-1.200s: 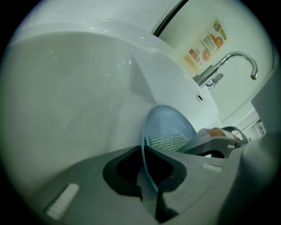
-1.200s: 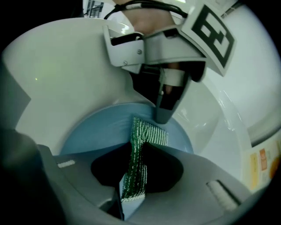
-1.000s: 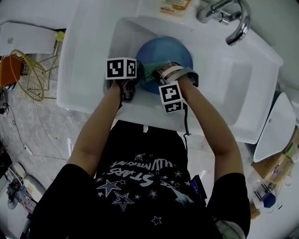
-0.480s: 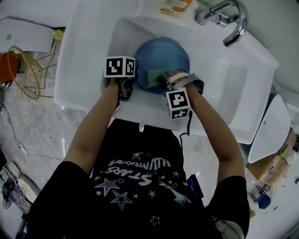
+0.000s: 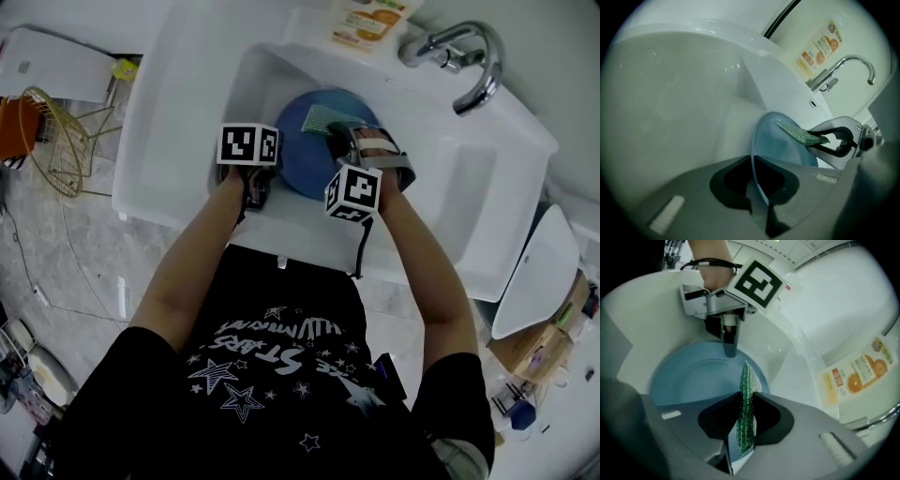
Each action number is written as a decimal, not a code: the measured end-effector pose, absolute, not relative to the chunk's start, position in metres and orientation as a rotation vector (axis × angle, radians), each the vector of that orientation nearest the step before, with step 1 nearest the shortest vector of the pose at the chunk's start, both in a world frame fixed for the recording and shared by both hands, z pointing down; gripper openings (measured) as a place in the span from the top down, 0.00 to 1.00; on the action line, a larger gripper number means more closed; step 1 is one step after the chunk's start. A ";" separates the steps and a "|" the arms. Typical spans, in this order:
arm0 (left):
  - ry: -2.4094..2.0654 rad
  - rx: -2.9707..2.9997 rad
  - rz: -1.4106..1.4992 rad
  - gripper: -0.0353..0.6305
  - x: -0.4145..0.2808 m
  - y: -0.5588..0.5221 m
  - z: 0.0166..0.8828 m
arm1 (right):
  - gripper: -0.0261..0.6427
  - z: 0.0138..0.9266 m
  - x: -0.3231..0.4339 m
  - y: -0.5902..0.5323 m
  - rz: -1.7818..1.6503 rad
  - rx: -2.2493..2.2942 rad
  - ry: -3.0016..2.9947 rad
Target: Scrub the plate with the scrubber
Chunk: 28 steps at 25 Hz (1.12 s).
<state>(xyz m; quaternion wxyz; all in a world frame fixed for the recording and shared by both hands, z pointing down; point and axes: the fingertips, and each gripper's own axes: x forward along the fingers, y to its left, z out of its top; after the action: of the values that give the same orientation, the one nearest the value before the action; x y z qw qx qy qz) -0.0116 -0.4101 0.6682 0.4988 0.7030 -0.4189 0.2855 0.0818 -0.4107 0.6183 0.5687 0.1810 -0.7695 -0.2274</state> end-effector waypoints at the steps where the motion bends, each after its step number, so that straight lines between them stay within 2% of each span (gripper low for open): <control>1: -1.011 1.702 0.690 0.90 -0.011 -0.410 0.668 | 0.81 0.622 0.081 -0.417 -0.525 0.454 -1.799; 11: -1.003 1.708 0.689 0.90 -0.010 -0.410 0.669 | 0.80 0.670 0.091 -0.423 -0.314 0.504 -1.741; 28: -1.024 1.724 0.720 0.90 -0.012 -0.412 0.669 | 0.79 0.672 0.086 -0.370 -0.155 0.289 -1.799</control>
<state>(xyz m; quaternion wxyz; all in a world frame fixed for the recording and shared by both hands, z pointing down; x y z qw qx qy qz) -0.0118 -0.4120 0.6693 0.4842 0.7080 -0.4207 0.2955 0.0858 -0.3702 0.6716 0.6103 0.1250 -0.7793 -0.0674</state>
